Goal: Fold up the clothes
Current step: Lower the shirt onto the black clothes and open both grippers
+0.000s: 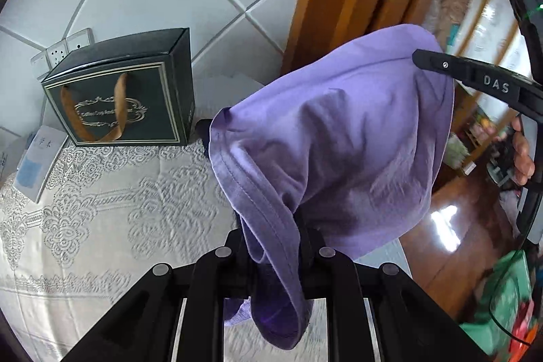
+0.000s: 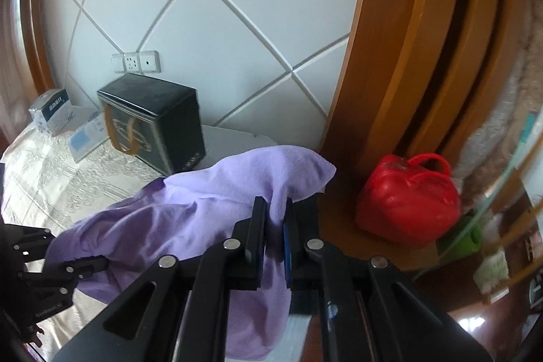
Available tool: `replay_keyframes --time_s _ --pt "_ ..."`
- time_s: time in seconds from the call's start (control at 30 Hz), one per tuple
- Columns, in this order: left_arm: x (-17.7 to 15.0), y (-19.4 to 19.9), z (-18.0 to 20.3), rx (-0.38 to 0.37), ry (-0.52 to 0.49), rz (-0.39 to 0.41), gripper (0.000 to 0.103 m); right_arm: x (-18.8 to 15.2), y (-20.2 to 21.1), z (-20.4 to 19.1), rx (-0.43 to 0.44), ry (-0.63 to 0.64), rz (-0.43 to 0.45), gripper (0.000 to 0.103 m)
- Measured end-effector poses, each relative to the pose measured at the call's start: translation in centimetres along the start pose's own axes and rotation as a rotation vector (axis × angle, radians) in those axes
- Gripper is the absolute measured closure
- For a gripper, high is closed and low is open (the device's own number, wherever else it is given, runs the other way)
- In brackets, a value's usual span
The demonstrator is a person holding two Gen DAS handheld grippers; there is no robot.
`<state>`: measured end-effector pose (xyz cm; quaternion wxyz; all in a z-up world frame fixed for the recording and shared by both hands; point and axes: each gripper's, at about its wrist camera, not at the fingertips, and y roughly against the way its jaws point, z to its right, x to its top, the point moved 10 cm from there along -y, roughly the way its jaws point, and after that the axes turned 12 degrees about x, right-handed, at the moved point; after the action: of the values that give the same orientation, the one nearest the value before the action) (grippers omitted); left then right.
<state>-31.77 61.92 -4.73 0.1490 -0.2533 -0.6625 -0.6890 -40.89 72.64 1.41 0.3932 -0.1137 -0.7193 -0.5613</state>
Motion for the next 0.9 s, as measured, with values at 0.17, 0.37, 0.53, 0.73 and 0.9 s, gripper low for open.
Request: replay_keyframes --time_s 0.17,0.37,0.53,0.73,0.9 --pt "-1.3 -8.2 1.4 0.056 0.009 -0.164 0.052 -3.8 -8.4 5.8 0.041 -0.094 -0.138 0.086" --pt "-4.4 -12.7 2.0 0.088 0.021 -0.291 0.009 -9.0 -13.6 8.3 0.103 -0.236 -0.224 0.000" --pt "-4.4 -11.3 1.9 0.075 0.040 -0.276 0.009 -10.2 -11.5 8.3 0.122 -0.281 -0.184 0.000" --pt "-4.7 -8.3 2.7 0.091 0.000 -0.229 0.009 -12.0 -8.3 6.4 0.103 -0.270 -0.171 0.000" --pt "-3.9 -6.4 3.2 0.105 -0.014 -0.169 0.009 -14.8 -6.4 4.9 0.106 -0.293 -0.174 0.000"
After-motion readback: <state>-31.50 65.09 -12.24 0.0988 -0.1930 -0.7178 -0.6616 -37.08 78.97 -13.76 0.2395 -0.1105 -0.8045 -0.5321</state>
